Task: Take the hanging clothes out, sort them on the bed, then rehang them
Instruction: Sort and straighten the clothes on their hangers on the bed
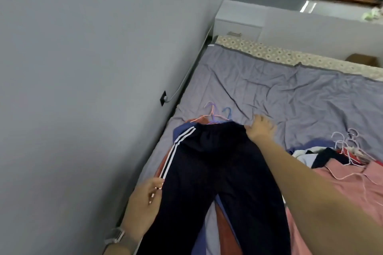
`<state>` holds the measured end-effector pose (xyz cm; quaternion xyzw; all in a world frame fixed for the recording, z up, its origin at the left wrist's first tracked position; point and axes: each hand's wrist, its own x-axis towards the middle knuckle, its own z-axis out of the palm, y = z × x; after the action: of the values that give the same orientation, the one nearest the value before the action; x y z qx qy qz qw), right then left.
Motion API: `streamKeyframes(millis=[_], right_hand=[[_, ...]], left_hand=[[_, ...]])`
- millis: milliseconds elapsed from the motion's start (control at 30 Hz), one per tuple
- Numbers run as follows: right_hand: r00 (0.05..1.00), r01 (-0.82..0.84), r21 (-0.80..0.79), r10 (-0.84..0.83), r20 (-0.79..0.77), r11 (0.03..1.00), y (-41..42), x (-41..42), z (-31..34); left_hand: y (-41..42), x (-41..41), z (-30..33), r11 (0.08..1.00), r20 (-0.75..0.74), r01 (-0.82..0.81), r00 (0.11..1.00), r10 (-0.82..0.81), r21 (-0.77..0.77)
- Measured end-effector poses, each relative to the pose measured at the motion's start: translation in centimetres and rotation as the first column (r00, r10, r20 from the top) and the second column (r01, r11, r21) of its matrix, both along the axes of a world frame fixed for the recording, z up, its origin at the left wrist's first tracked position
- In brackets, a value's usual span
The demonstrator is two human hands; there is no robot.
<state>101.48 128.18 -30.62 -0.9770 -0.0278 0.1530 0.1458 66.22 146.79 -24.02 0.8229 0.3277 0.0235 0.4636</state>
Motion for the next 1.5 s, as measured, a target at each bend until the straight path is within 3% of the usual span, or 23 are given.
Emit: streamKeyframes(millis=[100, 233, 400, 633, 833, 967, 1233, 1500], right_hand=[[0.969, -0.237, -0.086, 0.229, -0.095, 0.968, 0.3, -4.1, -2.3], [0.906, -0.324, 0.097, 0.338, -0.255, 0.941, -3.2, -10.0, -3.0], [0.944, -0.103, 0.293, 0.186, -0.273, 0.951, -12.1, -14.8, -0.6], [0.944, 0.235, 0.382, -0.115, -0.31, 0.894, -30.2, -21.6, 1.3], [0.925, 0.32, 0.391, -0.196, -0.325, 0.863, -44.4, -26.0, 3.5], [0.908, 0.396, 0.425, -0.281, -0.31, 0.814, -52.0, -27.5, 6.0], [0.845, 0.53, 0.434, -0.412, -0.341, 0.728, -57.5, -30.2, 6.3], [0.84, 0.53, 0.447, -0.371, -0.396, 0.721, -59.7, -27.7, 5.5]], left_hand=[[-1.8, 1.8, -1.1, 0.998, -0.02, 0.058, 0.998, -0.058, -0.01], [-4.6, 3.8, -1.3, 0.99, -0.027, 0.138, 0.99, -0.139, -0.015], [-8.1, 5.3, -0.2, 0.978, -0.035, 0.21, 0.977, -0.21, -0.007], [-18.6, 5.2, 2.1, 0.952, -0.015, 0.306, 0.952, -0.306, 0.001], [-31.9, 4.1, 3.5, 0.953, -0.032, 0.288, 0.956, -0.292, -0.099], [-40.2, 5.0, 4.8, 0.916, -0.025, 0.381, 0.922, -0.387, -0.123], [-46.2, 7.7, 3.5, 0.83, -0.097, 0.538, 0.827, -0.554, -0.15], [-48.9, 9.3, 3.0, 0.856, -0.126, 0.498, 0.849, -0.514, -0.139]])
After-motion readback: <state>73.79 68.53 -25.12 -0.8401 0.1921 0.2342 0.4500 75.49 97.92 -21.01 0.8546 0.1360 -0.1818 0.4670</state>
